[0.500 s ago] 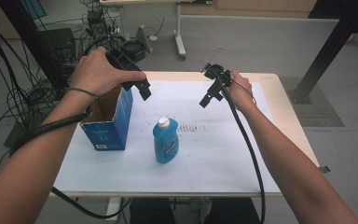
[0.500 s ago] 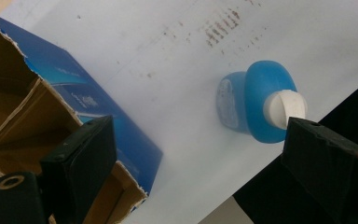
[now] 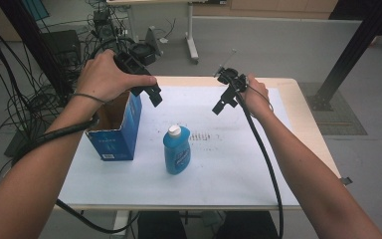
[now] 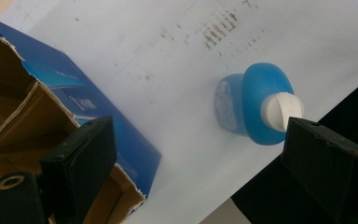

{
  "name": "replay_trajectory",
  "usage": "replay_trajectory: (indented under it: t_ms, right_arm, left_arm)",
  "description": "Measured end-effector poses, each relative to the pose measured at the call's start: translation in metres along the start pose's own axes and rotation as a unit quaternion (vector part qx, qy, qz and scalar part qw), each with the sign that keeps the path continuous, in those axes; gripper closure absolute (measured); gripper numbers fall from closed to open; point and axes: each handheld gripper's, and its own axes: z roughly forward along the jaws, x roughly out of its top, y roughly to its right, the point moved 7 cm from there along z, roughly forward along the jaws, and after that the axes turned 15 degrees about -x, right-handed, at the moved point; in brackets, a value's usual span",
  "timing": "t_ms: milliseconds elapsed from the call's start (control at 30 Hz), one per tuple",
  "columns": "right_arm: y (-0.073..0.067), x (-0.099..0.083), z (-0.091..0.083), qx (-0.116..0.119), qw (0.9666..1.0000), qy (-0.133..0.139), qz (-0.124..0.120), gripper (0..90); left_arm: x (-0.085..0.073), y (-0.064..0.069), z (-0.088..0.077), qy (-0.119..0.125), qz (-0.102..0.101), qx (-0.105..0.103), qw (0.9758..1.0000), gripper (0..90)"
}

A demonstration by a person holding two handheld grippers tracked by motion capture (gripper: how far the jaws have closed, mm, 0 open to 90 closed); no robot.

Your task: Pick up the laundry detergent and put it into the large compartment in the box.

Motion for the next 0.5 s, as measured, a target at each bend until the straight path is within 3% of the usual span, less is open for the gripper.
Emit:
replay_trajectory:
  t_ms: [500]
  right_arm:
    - [-0.0017, 0.0007, -0.0016, -0.003, 1.0, 0.0, 0.003, 7.1]
  left_arm:
    - [-0.0025, 0.0034, -0.0007, 0.0, 0.002, -0.004, 1.0, 10.5]
